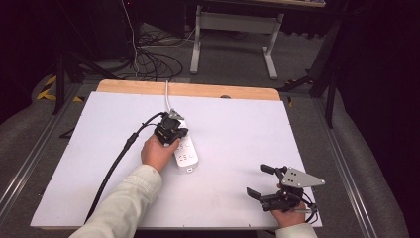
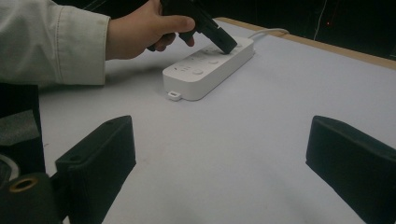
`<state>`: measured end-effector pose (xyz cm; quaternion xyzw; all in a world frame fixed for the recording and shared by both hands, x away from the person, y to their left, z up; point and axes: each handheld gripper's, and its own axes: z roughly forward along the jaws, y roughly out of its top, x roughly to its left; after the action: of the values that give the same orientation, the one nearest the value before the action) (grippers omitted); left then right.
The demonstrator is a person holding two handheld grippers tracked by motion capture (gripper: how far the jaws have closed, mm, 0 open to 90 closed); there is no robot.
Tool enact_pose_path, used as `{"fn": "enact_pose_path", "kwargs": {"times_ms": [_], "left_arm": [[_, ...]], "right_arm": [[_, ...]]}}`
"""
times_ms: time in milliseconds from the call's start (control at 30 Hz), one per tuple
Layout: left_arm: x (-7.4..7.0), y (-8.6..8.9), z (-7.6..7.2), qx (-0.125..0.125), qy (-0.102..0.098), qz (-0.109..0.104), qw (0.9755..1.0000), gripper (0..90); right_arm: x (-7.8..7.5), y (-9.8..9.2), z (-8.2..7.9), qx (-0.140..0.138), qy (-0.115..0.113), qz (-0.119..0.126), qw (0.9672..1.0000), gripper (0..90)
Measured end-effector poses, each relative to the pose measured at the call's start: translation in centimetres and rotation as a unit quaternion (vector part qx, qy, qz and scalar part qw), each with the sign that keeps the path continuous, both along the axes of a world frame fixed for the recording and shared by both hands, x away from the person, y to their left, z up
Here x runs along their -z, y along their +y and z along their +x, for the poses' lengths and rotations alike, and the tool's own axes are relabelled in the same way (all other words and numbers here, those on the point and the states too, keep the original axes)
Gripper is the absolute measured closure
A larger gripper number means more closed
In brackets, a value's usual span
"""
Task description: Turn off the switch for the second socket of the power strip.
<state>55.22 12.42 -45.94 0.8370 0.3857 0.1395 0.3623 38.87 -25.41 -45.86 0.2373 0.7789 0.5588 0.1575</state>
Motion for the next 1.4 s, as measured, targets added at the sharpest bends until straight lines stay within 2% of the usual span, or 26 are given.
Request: {"fn": "enact_pose_path", "kwargs": {"times_ms": [333,533,833,933,1400], "left_arm": [[0.1,-0.05,-0.12,-0.003,-0.008,0.003,1.0,90.0],[0.17,0.1,-0.06,-0.004,-0.002,-0.008,1.0,90.0],[0.15,-0.14,-0.23,-0.003,-0.012,0.005,0.9999,90.0],[0.12,-0.46,-0.49,-0.005,-0.023,0.022,0.9995,90.0],[0.15,-0.53,-0.49,-0.012,-0.018,0.017,0.9996,90.0]], "right_arm": [[0.02,0.01,0.01,-0.001,0.001,0.0,1.0,8.6],[0.02,0.02,0.01,-0.001,0.001,0.0,1.0,8.6],[0.02,0.03,0.0,-0.002,0.001,0.0,1.0,8.5],[0.02,0.01,0.02,-0.002,0.001,0.0,1.0,8.5],[0.03,0.02,0.0,-0.003,0.001,0.0,1.0,8.5]]}}
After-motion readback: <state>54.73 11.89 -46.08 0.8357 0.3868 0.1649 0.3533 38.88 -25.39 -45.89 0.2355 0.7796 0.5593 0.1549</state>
